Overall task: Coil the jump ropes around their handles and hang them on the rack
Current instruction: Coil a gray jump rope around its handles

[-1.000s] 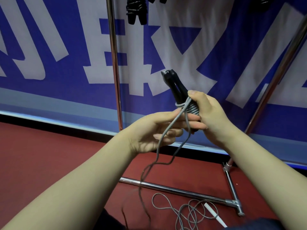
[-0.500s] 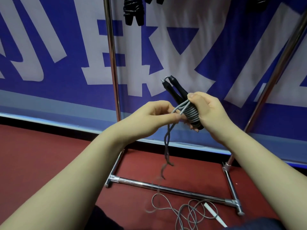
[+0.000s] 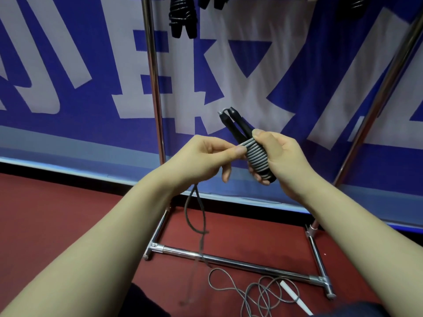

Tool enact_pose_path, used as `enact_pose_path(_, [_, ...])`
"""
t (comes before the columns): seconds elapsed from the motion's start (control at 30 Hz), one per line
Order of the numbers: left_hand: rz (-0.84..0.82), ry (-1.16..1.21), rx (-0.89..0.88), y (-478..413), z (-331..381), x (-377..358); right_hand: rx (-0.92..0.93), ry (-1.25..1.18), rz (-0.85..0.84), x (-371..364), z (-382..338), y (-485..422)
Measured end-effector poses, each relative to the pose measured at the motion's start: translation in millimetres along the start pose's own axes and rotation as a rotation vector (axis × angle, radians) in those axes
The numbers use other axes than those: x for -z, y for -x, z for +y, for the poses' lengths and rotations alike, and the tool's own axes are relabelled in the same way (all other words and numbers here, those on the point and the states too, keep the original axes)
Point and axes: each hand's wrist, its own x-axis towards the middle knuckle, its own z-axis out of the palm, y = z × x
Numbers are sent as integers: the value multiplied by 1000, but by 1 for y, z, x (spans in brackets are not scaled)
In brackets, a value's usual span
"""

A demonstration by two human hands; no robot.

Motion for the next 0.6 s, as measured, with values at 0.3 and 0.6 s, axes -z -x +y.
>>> enact_pose_path(0.3, [-90,195,-47,-1,-5,7,-196,-274,-184,-11,-9,9])
enact_pose_path(0.6, [-202,281,-138,0,-7,18,-334,-396,-421,-19,-18,16])
